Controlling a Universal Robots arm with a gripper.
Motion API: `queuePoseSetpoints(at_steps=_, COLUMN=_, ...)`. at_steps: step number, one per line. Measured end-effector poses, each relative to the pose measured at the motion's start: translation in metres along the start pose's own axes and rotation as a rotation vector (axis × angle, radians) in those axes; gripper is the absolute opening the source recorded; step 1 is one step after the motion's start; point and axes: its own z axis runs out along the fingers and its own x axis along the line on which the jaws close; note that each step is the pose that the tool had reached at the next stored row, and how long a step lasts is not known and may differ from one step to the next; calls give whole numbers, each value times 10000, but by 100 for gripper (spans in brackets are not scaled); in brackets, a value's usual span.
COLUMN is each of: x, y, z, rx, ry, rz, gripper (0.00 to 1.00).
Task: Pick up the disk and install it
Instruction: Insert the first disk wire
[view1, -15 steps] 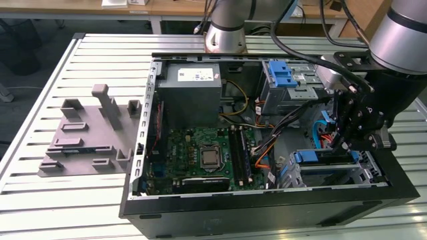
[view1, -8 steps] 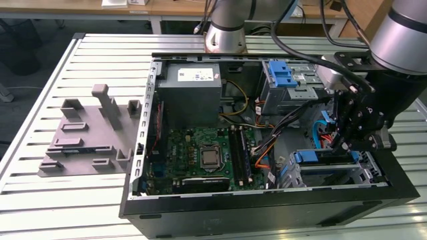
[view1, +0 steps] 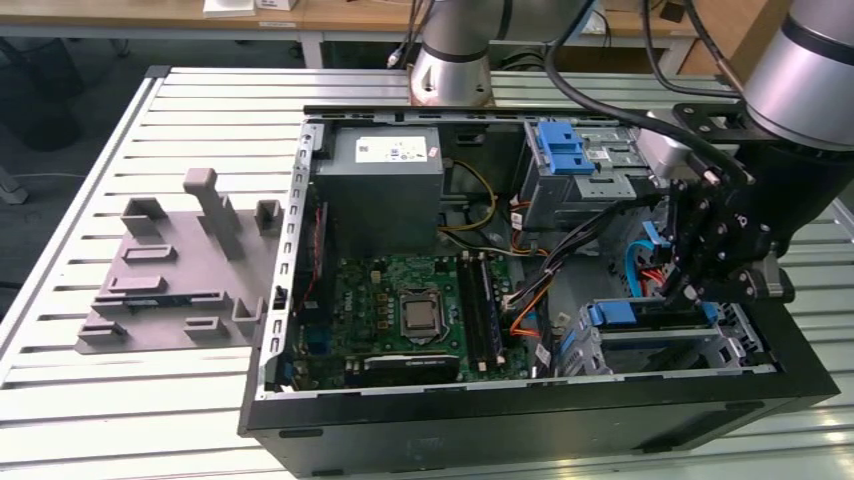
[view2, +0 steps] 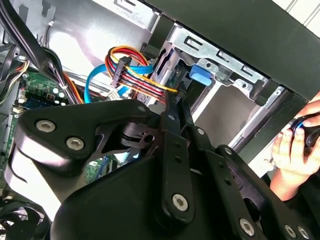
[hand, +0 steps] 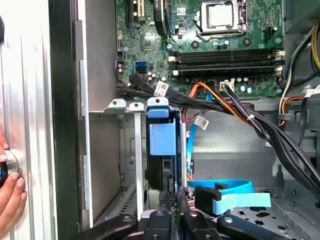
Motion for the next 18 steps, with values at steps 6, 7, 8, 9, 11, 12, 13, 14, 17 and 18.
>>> queuePoseSetpoints(at_steps=6, x=5, y=-9, z=12, rx=-14, ry=-27, rz=6, gripper=16)
queuePoseSetpoints(at_steps=7, x=5, y=-9, z=17, rx=-14, ry=-43, rz=6, gripper=16)
queuePoseSetpoints(at_steps=8, x=5, y=-9, z=22, rx=-15, ry=-55, rz=6, gripper=16)
queuePoseSetpoints(at_steps=9, x=6, y=-9, z=27, rx=-15, ry=-63, rz=6, gripper=16)
queuePoseSetpoints(at_steps=11, x=6, y=-9, z=36, rx=-16, ry=-69, rz=6, gripper=16)
queuePoseSetpoints(at_steps=12, x=6, y=-9, z=37, rx=-16, ry=-67, rz=7, gripper=16)
queuePoseSetpoints(at_steps=13, x=6, y=-9, z=37, rx=-16, ry=-66, rz=6, gripper=16)
queuePoseSetpoints(at_steps=14, x=6, y=-9, z=37, rx=-16, ry=-66, rz=6, gripper=16)
queuePoseSetpoints(at_steps=17, x=6, y=-9, z=39, rx=-16, ry=-68, rz=6, gripper=16)
queuePoseSetpoints(at_steps=18, x=6, y=-9, z=39, rx=-17, ry=-68, rz=7, gripper=17)
